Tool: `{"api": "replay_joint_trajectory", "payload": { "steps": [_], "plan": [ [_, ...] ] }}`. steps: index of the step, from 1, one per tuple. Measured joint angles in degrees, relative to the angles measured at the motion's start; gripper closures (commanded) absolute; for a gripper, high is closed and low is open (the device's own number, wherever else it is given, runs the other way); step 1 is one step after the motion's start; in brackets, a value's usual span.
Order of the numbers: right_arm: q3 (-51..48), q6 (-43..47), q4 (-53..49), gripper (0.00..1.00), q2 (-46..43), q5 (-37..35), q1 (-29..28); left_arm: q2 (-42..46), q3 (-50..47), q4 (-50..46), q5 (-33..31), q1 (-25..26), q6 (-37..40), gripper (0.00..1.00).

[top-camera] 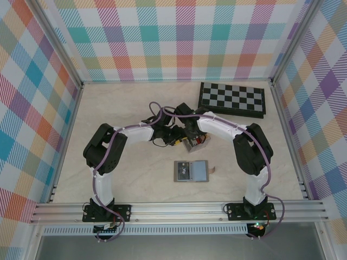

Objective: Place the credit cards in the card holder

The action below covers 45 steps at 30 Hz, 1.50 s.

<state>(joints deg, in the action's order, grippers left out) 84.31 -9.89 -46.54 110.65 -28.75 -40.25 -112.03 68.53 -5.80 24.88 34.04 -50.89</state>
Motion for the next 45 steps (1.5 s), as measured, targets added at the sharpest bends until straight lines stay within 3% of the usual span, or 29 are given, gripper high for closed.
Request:
{"api": "replay_joint_trajectory", "payload": {
  "steps": [4,19,45],
  "plan": [
    [0.4,0.1,-0.5,0.68,0.0,-0.8,0.0,0.0,0.0,0.0,0.0,0.0,0.2,0.64],
    [0.9,0.1,-1.0,0.86,0.0,-0.8,-0.4,0.0,0.0,0.0,0.0,0.0,0.4,0.64],
    [1.0,-0.1,-2.4,0.86,-2.0,-1.7,-0.4,0.0,0.0,0.0,0.0,0.0,0.8,0.65]
  ]
}}
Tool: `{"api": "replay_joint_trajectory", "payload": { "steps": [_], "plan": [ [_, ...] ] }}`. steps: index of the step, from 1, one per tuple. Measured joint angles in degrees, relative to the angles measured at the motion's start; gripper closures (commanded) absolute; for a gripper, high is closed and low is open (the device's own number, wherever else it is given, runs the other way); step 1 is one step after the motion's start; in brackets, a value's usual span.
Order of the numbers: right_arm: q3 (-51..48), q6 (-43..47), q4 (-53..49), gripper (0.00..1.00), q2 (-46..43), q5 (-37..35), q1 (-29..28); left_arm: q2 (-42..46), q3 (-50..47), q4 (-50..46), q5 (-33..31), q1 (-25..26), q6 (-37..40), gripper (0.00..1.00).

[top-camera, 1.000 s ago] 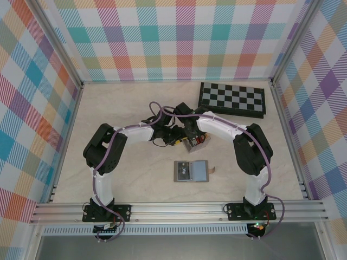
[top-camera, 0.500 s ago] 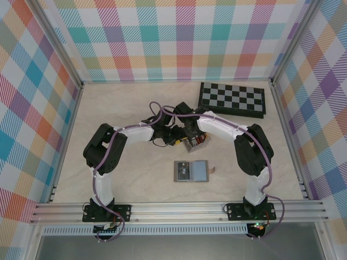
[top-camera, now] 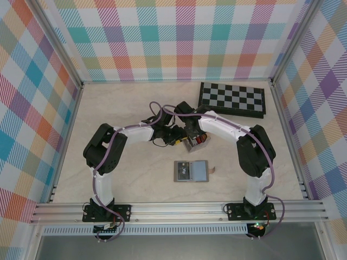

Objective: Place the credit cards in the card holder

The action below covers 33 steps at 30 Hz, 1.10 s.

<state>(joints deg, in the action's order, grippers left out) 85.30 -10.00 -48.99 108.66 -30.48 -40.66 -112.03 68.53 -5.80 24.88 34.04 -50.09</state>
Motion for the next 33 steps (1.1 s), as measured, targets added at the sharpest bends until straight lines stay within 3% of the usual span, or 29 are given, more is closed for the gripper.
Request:
{"api": "replay_joint_trajectory", "payload": {
  "steps": [9,19,26,33],
  "plan": [
    [0.3,-0.5,-0.7,0.92,-1.4,1.6,0.0,0.0,0.0,0.0,0.0,0.0,0.2,0.65],
    [0.3,-4.4,-1.4,0.96,-9.4,10.8,1.6,0.6,0.8,-3.1,-1.6,0.0,2.3,0.63],
    [-5.1,-9.4,2.0,0.97,-16.2,21.4,5.9,2.2,0.8,-6.8,-3.5,0.0,4.5,0.48],
    [-17.7,-17.6,10.3,0.96,-30.4,37.9,16.1,10.5,-0.1,-10.0,-3.0,-0.1,6.2,0.34]
  ]
}}
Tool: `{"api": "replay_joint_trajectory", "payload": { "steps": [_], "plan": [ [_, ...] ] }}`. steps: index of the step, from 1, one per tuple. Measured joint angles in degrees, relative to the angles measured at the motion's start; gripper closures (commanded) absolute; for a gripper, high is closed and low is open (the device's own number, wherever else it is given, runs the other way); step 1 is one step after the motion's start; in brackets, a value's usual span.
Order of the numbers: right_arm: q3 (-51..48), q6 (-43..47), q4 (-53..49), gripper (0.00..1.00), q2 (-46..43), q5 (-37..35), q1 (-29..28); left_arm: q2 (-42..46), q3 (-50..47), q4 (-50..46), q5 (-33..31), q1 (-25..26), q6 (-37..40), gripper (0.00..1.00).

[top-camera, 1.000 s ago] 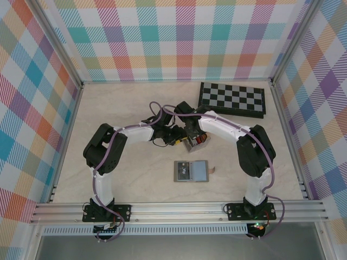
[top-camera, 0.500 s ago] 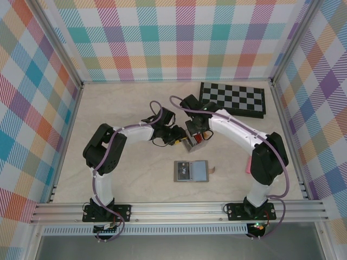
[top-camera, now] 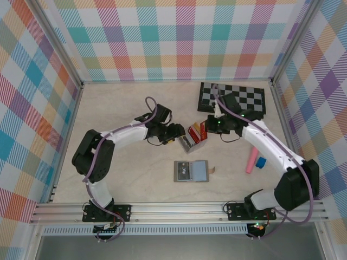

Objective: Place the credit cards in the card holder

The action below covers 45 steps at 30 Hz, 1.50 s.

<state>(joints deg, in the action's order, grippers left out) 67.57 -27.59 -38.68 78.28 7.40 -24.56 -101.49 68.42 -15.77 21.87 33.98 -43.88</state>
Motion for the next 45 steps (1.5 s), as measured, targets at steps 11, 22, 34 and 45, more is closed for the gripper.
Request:
{"api": "replay_joint_trajectory", "payload": {
  "steps": [11,22,34,45],
  "plan": [
    [-12.5,-12.2,14.6,0.95,-7.0,20.2,2.5,12.0,-9.2,16.6,16.5,0.0,-5.6,0.30],
    [-13.7,-16.2,22.1,0.95,-7.6,27.3,3.9,12.0,-10.6,24.6,25.1,0.0,-8.6,0.66],
    [-17.0,-17.0,22.6,0.84,-9.3,28.3,5.1,14.7,-12.5,26.1,25.7,0.0,-8.5,1.00],
    [-24.9,-16.8,16.0,0.62,-14.6,19.5,3.3,20.2,-20.3,21.5,17.3,1.6,-7.7,1.00]
  ]
}}
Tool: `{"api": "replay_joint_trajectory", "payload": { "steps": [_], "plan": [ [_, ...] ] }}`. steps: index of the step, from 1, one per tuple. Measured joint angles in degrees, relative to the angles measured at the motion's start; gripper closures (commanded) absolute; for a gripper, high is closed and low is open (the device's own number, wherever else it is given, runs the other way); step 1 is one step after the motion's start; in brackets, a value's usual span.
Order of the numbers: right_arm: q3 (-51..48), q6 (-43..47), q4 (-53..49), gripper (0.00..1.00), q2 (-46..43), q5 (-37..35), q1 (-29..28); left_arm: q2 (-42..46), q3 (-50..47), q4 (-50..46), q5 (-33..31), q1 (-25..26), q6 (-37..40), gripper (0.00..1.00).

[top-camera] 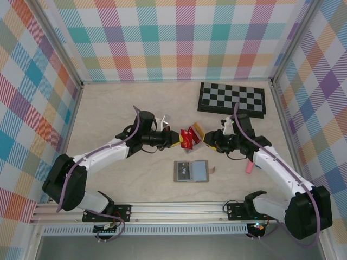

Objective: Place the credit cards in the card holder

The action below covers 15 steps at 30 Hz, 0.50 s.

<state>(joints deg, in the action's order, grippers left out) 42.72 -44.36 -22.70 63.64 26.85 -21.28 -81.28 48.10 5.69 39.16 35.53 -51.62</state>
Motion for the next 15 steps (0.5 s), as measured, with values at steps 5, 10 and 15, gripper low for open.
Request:
{"api": "replay_joint_trajectory", "payload": {
  "steps": [5,10,15],
  "plan": [
    [-4.4,0.0,-2.4,0.65,0.3,-4.3,-5.5,0.3,-5.1,-0.1,-6.2,5.6,0.0,1.00],
    [-7.1,-0.2,-2.2,0.68,2.4,-6.6,-8.0,-2.1,-7.3,0.5,-10.3,9.6,-0.3,1.00],
    [-7.5,-0.1,-1.8,0.71,6.4,-8.6,-8.0,-4.7,-8.2,2.3,-13.0,12.2,-0.7,1.00]
  ]
}}
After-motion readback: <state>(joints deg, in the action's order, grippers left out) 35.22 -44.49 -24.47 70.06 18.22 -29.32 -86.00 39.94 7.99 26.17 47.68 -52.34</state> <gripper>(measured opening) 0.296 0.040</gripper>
